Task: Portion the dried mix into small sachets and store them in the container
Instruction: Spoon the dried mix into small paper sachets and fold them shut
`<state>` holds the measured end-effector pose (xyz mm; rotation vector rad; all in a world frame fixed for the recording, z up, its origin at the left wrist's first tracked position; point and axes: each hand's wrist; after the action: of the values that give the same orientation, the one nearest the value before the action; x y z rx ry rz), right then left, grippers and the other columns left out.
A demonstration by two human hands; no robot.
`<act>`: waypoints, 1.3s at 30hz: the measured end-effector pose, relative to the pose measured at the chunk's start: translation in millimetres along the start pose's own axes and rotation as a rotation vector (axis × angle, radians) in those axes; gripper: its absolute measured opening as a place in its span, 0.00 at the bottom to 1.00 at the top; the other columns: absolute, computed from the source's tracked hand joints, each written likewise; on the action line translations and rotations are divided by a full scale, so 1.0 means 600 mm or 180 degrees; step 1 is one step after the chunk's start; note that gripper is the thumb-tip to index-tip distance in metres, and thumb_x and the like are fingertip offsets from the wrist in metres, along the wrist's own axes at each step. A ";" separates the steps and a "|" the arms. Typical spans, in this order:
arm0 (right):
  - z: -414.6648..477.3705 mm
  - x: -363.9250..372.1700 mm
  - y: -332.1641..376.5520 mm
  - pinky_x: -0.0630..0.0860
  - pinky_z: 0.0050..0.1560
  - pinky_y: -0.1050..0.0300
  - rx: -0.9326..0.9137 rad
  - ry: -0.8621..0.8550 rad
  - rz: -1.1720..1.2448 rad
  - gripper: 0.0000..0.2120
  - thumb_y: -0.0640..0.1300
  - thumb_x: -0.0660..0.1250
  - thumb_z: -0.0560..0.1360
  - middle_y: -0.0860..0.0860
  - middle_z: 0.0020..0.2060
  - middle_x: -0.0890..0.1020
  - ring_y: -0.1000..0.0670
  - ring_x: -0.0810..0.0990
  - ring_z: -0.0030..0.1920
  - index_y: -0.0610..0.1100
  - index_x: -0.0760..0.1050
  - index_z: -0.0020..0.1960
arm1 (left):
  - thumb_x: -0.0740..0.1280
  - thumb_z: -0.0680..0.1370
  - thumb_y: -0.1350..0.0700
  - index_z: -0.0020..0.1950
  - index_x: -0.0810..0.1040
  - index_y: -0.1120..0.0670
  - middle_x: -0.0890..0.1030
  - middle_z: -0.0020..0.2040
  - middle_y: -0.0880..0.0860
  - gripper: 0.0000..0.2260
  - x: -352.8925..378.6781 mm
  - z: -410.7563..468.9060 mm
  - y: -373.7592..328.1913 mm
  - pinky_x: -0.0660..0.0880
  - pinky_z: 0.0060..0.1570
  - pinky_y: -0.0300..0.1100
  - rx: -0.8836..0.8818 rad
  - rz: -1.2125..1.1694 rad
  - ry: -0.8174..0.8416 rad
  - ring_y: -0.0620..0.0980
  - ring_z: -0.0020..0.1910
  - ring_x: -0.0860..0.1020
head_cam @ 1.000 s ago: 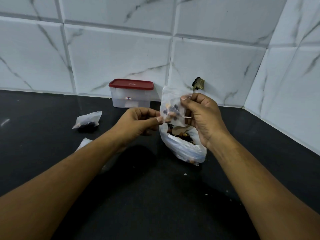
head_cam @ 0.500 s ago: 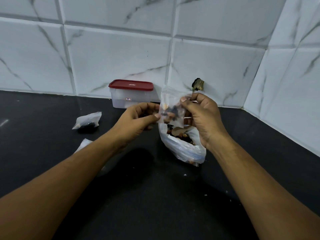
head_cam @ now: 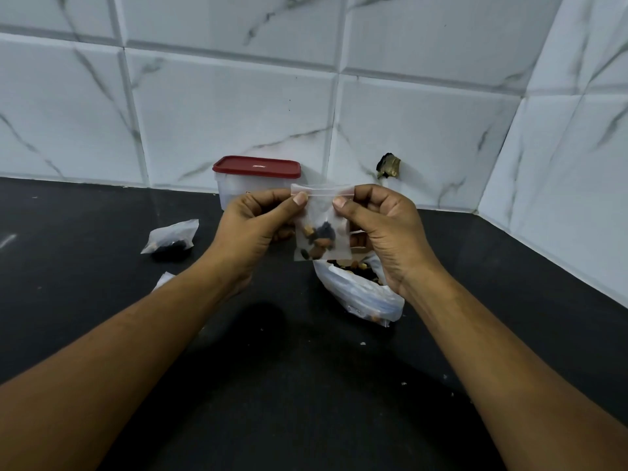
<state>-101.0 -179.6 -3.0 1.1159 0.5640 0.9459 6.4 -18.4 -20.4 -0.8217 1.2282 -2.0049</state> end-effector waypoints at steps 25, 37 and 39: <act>-0.006 0.005 0.001 0.76 0.37 0.53 0.0062 0.0126 -0.0076 0.04 0.39 0.76 0.76 0.43 0.39 0.83 0.42 0.76 0.38 0.40 0.84 0.49 | 0.71 0.78 0.61 0.50 0.84 0.58 0.88 0.46 0.54 0.03 0.005 -0.006 -0.008 0.83 0.44 0.42 -0.0028 -0.0059 0.0104 0.49 0.46 0.86; -0.011 0.007 0.002 0.78 0.36 0.59 -0.0101 0.0212 -0.0276 0.03 0.40 0.76 0.76 0.50 0.36 0.83 0.52 0.78 0.34 0.46 0.84 0.47 | 0.71 0.78 0.62 0.52 0.84 0.57 0.88 0.46 0.52 0.04 0.006 -0.010 -0.014 0.83 0.42 0.42 0.0006 0.0014 0.0177 0.47 0.43 0.86; -0.011 0.006 0.001 0.78 0.36 0.59 -0.0111 0.0227 -0.0306 0.03 0.40 0.76 0.76 0.47 0.37 0.83 0.50 0.78 0.35 0.46 0.85 0.48 | 0.72 0.77 0.59 0.54 0.84 0.58 0.88 0.49 0.54 0.07 0.006 -0.010 -0.014 0.83 0.45 0.43 0.0021 0.0067 0.0222 0.50 0.47 0.87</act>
<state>-104.4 -173.2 -4.5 1.0182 0.6513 0.9113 -2.2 -14.9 -14.4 -0.7382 1.2633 -2.0348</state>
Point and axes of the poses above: each hand's wrist, its own z-axis towards the middle knuckle, its own x-axis out of the palm, y = z × x
